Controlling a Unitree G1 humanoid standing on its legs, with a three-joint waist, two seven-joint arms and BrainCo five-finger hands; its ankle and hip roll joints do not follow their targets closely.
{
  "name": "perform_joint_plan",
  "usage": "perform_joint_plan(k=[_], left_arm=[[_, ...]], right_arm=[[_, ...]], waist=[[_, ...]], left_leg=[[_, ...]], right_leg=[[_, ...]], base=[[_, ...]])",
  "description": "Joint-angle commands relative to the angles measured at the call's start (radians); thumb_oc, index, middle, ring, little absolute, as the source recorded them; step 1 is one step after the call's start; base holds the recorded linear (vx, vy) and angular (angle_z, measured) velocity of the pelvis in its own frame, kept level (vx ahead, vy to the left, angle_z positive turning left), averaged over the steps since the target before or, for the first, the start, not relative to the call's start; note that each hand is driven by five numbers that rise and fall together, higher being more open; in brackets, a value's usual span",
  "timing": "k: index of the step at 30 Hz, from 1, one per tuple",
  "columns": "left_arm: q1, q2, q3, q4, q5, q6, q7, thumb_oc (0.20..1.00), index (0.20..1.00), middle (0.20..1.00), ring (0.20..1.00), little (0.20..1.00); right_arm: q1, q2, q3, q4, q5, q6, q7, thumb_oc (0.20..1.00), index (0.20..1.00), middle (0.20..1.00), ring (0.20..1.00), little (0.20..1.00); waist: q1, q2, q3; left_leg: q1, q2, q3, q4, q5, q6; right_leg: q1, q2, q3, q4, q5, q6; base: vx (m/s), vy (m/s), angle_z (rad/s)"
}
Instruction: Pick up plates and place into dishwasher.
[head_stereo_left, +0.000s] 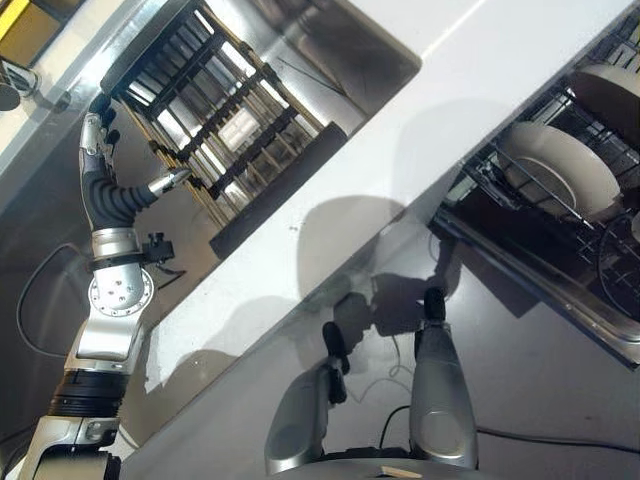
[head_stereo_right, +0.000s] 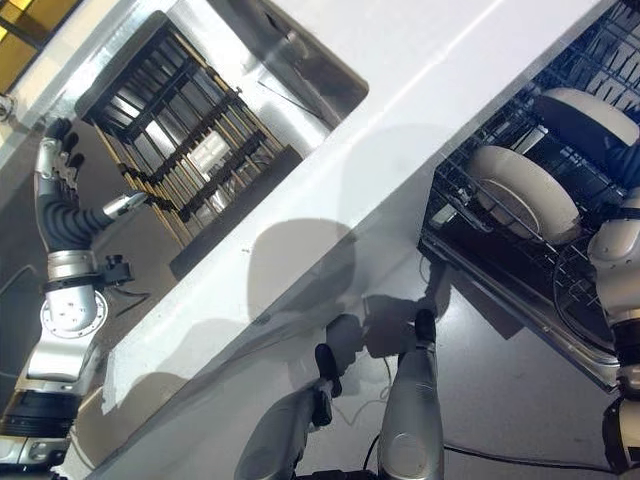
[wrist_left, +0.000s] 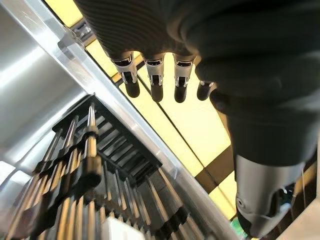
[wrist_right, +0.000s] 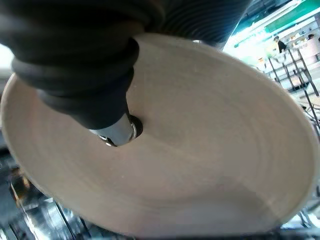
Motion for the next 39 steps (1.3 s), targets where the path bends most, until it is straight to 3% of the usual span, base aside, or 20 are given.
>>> perform_joint_plan(k=[1,8,21,22,23,24,31,39], left_arm=[[-0.018,-0.001,-0.022,-0.024,-0.008,-0.031,0.045,1.000,1.000,1.000,1.000,1.000],[-0.035,0.022,-0.040,-0.018,-0.009,-0.025,0.031,1.000,1.000,1.000,1.000,1.000],[-0.060,0.036,-0.058,-0.012,-0.028,-0.021,0.037,1.000,1.000,1.000,1.000,1.000],[-0.058,0.032,-0.059,-0.010,-0.025,-0.023,0.038,1.000,1.000,1.000,1.000,1.000],[-0.054,0.029,-0.058,-0.008,-0.024,-0.025,0.037,1.000,1.000,1.000,1.000,1.000],[-0.051,0.028,-0.057,-0.011,-0.025,-0.023,0.035,1.000,1.000,1.000,1.000,1.000],[-0.035,0.022,-0.046,-0.018,-0.033,-0.023,0.022,1.000,1.000,1.000,1.000,1.000],[0.007,-0.005,-0.012,-0.018,-0.029,-0.030,-0.006,1.000,1.000,1.000,1.000,1.000]], right_arm=[[-0.049,-0.068,0.075,0.013,0.045,0.008,0.107,0.200,0.200,0.200,0.200,0.200],[-0.092,-0.049,0.161,0.107,0.097,0.034,0.211,0.200,0.200,0.200,0.200,0.200],[-0.098,-0.015,0.165,0.126,0.113,0.057,0.181,0.200,0.200,0.200,0.200,0.200],[-0.098,-0.014,0.160,0.127,0.111,0.056,0.178,0.416,0.416,0.416,0.416,0.416],[-0.093,-0.011,0.154,0.125,0.108,0.055,0.175,0.890,0.890,0.890,0.890,0.890],[-0.087,-0.009,0.149,0.119,0.106,0.059,0.172,1.000,1.000,1.000,1.000,1.000],[-0.046,-0.008,0.093,0.052,0.099,0.069,0.152,1.000,1.000,1.000,1.000,1.000],[0.063,0.007,-0.034,-0.174,0.063,0.076,0.117,1.000,1.000,1.000,1.000,1.000]], waist=[[-0.018,0.027,-0.026],[-0.009,0.037,-0.005],[-0.009,0.040,0.002],[-0.009,0.040,0.001],[-0.010,0.040,0.000],[-0.010,0.039,-0.002],[-0.016,0.032,-0.025],[-0.041,0.017,-0.067]], left_leg=[[-0.027,0.101,-0.043,0.078,-0.007,-0.042],[-0.047,0.103,-0.045,0.091,0.007,-0.043],[-0.061,0.103,-0.044,0.113,0.009,-0.041],[-0.060,0.103,-0.044,0.113,0.007,-0.041],[-0.057,0.103,-0.043,0.114,0.007,-0.040],[-0.054,0.104,-0.042,0.113,0.006,-0.040],[-0.013,0.104,-0.030,0.099,-0.009,-0.038],[0.052,0.102,-0.005,0.081,-0.031,-0.035]], right_leg=[[-0.031,0.029,0.037,-0.012,-0.022,-0.003],[-0.039,0.027,0.031,0.004,-0.032,-0.014],[-0.022,0.021,0.032,-0.004,-0.034,-0.017],[-0.017,0.020,0.032,-0.006,-0.033,-0.017],[-0.013,0.019,0.031,-0.008,-0.033,-0.017],[-0.008,0.018,0.031,-0.011,-0.033,-0.016],[0.041,0.009,0.025,-0.047,-0.025,-0.014],[0.116,0.000,0.036,-0.097,-0.018,0.002]], base=[[0.00,0.000,0.00],[0.00,-0.015,-0.01],[0.00,0.000,0.00],[0.00,0.000,0.00],[0.01,0.033,0.01],[0.01,0.034,0.01],[0.01,0.040,0.01],[0.02,0.055,-0.03]])
